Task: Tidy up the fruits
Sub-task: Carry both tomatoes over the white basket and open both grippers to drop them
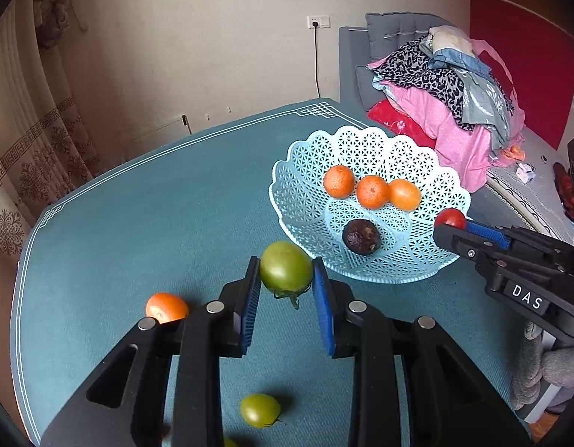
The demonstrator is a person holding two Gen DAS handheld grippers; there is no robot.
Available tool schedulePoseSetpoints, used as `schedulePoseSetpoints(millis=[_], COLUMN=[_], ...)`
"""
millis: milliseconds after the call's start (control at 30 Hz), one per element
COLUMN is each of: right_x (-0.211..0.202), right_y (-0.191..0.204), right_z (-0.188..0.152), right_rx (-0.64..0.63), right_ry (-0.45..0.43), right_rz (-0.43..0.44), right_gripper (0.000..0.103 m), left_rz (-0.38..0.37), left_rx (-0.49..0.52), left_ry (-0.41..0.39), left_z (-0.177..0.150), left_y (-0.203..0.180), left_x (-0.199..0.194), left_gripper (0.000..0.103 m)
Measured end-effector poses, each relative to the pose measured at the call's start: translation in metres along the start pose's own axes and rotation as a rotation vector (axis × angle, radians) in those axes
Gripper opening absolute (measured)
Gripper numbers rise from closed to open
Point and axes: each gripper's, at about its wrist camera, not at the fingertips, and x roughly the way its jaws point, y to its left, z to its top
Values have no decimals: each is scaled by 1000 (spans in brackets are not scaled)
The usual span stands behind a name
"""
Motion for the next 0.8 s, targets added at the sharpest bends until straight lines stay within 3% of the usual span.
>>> schedulePoseSetpoints(millis=[500, 567, 600, 633, 800], right_x=[2, 1, 1, 0, -4], right_y=[-10, -12, -14, -15, -13], right_z=[4, 5, 5, 5, 5], right_rx=[14, 22, 29, 34, 28], right_ry=[-26, -39, -44, -50, -68], right_rz=[-33, -42, -44, -41, -60], right_gripper=[27, 30, 33, 37, 39], left_rz=[-43, -45, -44, -36, -4], left_rx=[56, 50, 43, 36, 31], left_ry=[15, 15, 8, -11, -23], left_z=[22, 24, 24, 24, 24], left_y=[-33, -34, -33, -32, -26], left_x=[32, 33, 31, 29, 24], left_gripper=[29, 42, 63, 69, 70])
